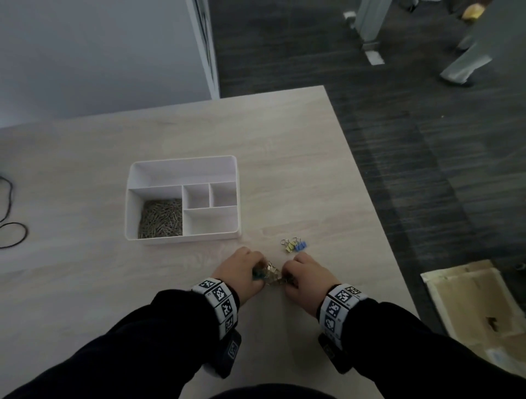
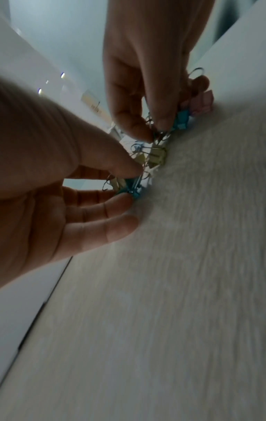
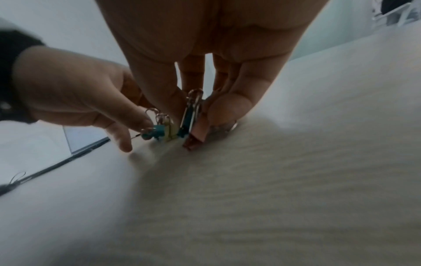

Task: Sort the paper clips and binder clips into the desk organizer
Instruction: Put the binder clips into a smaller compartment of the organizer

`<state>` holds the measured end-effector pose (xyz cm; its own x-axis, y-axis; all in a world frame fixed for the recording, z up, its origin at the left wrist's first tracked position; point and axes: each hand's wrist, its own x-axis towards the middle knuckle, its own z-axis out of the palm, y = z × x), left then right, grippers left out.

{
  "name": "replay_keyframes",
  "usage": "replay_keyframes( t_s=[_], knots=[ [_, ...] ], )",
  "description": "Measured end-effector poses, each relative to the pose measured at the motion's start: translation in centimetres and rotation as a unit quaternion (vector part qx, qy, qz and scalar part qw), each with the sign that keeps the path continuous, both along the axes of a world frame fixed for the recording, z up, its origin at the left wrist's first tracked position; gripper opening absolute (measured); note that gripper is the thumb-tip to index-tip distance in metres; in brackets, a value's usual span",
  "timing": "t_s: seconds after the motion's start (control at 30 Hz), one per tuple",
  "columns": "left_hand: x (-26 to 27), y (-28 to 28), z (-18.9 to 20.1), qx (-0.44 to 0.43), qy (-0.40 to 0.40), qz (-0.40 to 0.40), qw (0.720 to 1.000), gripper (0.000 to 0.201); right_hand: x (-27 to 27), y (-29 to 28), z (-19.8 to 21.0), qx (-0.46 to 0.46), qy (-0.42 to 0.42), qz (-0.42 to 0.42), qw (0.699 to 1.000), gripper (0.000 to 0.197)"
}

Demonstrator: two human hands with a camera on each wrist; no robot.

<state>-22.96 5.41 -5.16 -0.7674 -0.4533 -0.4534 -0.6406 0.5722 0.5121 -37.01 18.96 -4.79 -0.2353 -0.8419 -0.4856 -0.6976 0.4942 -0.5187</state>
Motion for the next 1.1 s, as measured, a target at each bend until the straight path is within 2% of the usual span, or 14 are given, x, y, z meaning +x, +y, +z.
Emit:
replay_keyframes(
  t_s=[0.1, 0.3, 0.5, 0.67, 0.8, 0.9, 1.1],
  knots=[
    [1.0, -0.7, 0.1, 0.020, 0.015, 0.042, 0.999, 0.016, -0.2, -0.1, 0.0, -0.010, -0.022, -0.038, 0.999, 0.018],
    [3.5, -2.4, 0.2, 0.086, 0.051, 0.122, 0.988, 0.017, -0.2, -1.5, 0.4, -0.073, -0.049, -0.081, 0.993, 0.011],
    [5.7, -4.9, 2.1, 0.169, 0.126, 0.261, 0.942, 0.020, 0.7, -5.0, 1.6, -0.122, -0.073, -0.116, 0.983, 0.010],
    [5.8, -8.5, 4.1, 0.146, 0.180, 0.332, 0.914, 0.016, 2.2, -9.6, 2.9, -0.163, -0.109, -0.129, 0.972, 0.009],
    [4.8, -10.8, 4.0, 0.097, 0.173, 0.338, 0.920, 0.013, 2.9, -13.3, 3.7, -0.183, -0.108, -0.126, 0.969, 0.008],
    [3.8, -11.5, 3.8, 0.059, 0.154, 0.320, 0.933, 0.012, 3.1, -15.1, 3.9, -0.163, -0.078, -0.125, 0.975, 0.014],
    [3.2, -11.4, 3.5, 0.007, 0.105, 0.281, 0.954, 0.017, 2.8, -15.3, 4.4, -0.130, -0.046, -0.100, 0.985, 0.024]
  ],
)
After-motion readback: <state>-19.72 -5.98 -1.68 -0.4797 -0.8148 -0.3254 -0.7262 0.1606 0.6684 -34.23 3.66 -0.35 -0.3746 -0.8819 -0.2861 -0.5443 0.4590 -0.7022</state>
